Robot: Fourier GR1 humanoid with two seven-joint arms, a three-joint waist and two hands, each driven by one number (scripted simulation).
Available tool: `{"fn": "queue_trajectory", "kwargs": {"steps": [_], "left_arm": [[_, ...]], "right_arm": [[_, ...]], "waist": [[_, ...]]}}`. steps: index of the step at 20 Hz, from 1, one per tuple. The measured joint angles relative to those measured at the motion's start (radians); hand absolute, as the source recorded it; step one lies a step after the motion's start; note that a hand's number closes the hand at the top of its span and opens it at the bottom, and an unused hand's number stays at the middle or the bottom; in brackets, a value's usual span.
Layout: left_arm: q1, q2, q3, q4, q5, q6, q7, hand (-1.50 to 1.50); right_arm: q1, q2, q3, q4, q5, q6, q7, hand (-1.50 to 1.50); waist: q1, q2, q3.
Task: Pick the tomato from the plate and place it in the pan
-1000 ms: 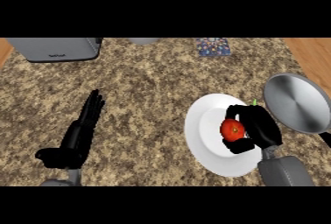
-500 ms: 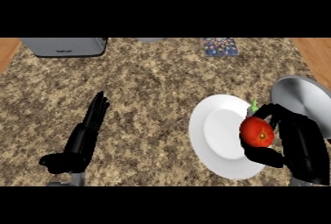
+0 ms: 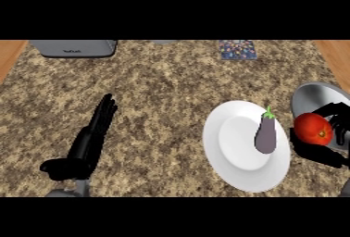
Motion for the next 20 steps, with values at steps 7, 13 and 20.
{"fn": "queue_trajectory", "kwargs": {"steps": [7,13,20], "left_arm": [[-0.011,-0.019,-0.004,0.019,-0.016,-0.001,-0.011,0.0],[-0.029,-0.032,0.0,0.029,-0.017,-0.004,-0.007,0.0],[-0.037,-0.04,-0.001,0.042,-0.028,-0.012,-0.006,0.0]], "right_arm": [[-0.098,-0.121,-0.164,0.319,-0.002,-0.209,-0.199,1.5],[-0.263,-0.232,-0.302,0.663,-0.088,-0.376,-0.372,1.5],[-0.471,-0.392,-0.4,1.119,-0.183,-0.472,-0.593,1.5]], "waist": [[0.01,0.004,0.001],[0.017,0.006,0.002],[0.028,0.01,0.002]]}}
